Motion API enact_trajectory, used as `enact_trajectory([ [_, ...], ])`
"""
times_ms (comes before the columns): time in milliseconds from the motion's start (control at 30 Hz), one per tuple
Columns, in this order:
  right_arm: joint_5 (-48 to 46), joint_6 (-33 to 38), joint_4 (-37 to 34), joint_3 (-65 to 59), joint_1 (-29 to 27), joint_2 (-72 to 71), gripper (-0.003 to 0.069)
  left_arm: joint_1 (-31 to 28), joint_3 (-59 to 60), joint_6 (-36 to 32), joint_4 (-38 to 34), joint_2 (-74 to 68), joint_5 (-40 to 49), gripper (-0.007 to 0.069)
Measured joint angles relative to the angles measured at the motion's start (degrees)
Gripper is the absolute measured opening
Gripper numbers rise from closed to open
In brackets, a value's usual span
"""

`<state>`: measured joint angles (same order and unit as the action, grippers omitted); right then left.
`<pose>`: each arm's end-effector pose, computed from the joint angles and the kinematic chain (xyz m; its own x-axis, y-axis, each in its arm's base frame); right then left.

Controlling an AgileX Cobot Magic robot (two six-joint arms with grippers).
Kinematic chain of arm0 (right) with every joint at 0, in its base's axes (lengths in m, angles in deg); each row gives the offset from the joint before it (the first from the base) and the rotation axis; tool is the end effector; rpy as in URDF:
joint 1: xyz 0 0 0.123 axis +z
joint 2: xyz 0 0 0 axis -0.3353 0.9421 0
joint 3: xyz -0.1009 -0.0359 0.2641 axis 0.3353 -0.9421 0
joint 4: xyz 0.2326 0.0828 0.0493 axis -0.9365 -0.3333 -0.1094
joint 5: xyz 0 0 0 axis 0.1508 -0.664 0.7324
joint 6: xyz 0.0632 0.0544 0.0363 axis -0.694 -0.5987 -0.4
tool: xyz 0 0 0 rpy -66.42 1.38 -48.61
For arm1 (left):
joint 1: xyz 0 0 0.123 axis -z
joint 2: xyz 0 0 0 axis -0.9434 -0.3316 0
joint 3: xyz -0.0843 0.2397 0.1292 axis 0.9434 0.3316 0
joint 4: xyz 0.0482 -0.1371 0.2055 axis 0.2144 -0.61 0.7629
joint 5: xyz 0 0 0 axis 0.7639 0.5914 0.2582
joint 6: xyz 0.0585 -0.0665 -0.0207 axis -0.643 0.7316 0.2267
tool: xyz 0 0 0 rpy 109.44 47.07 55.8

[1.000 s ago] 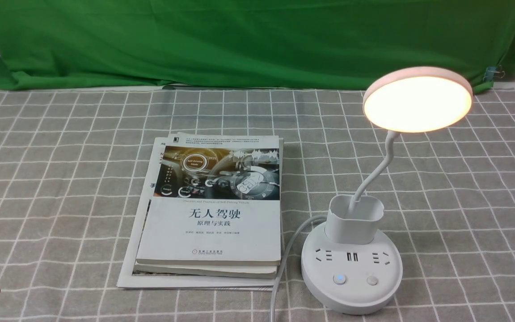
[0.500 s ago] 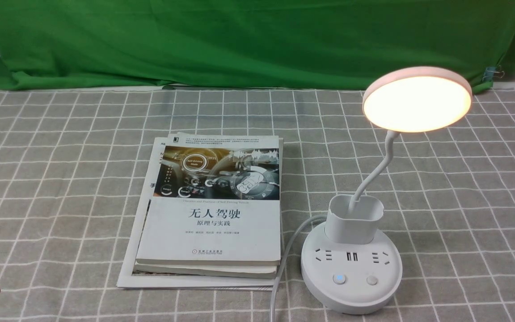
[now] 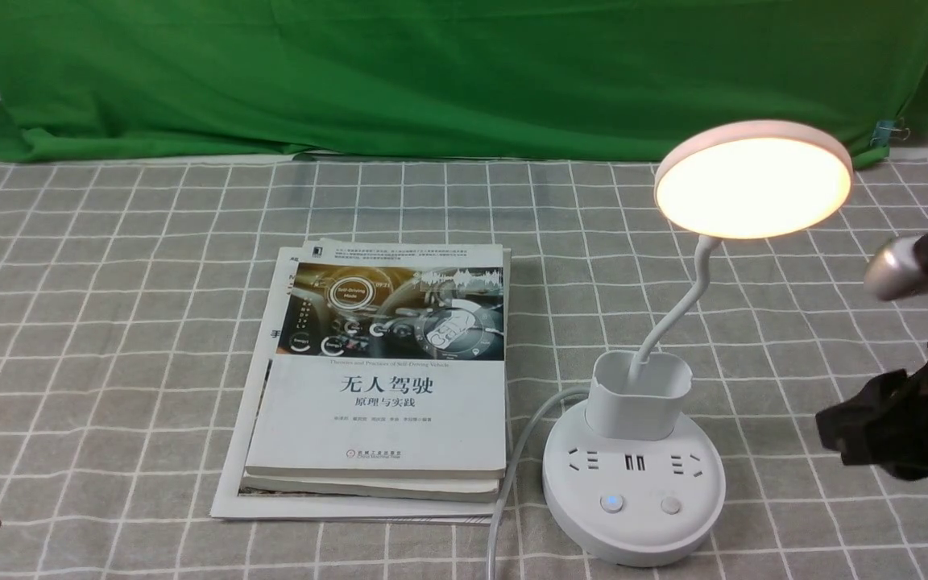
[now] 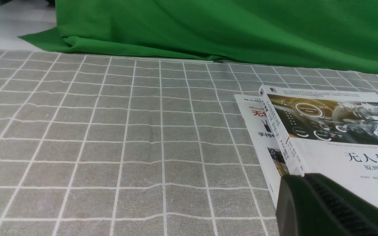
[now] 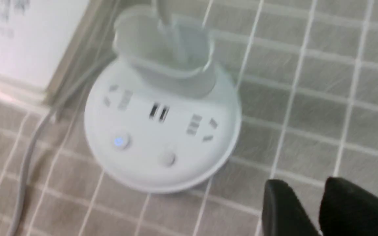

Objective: Turn off the desk lamp on the grey coffee tablecloth by hand.
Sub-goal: 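Press the power button on the lamp base to turn the lamp off with the right gripper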

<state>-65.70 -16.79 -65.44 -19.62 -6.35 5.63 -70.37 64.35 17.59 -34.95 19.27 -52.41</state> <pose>0.2030 0.0660 0.2611 -0.7838 -0.2635 -0.5623 -0.3916 0.9125 0.1182 0.0555 -0.0044 0.1899 -0.1487 -0.0485 -0.9877 0.0425 0.9976 -0.0553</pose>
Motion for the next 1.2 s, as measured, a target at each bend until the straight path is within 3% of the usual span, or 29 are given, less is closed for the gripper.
enact_trajectory([
  [133,-3.79,1.66,0.0,0.06,5.43,1.66,0.0217,0.0,0.0,0.0,0.0,0.0,0.0,0.0001],
  [233,-6.24,1.31,0.05,0.06,10.35,3.58,0.0122,0.0,0.0,0.0,0.0,0.0,0.0,0.0001],
  [300,-6.11,-1.33,1.23,0.06,13.47,4.82,0.0067,0.0,0.0,0.0,0.0,0.0,0.0,0.0001],
  [400,-0.07,-13.41,8.83,0.06,17.75,7.72,0.0025,0.0,0.0,0.0,0.0,0.0,0.0,0.0001],
  [600,13.65,-26.29,13.41,0.06,18.43,10.08,0.0025,0.0,0.0,0.0,0.0,0.0,0.0,0.0001],
  [1200,15.47,-31.66,13.59,0.11,19.34,19.36,0.0025,0.0,0.0,0.0,0.0,0.0,0.0,0.0001],
])
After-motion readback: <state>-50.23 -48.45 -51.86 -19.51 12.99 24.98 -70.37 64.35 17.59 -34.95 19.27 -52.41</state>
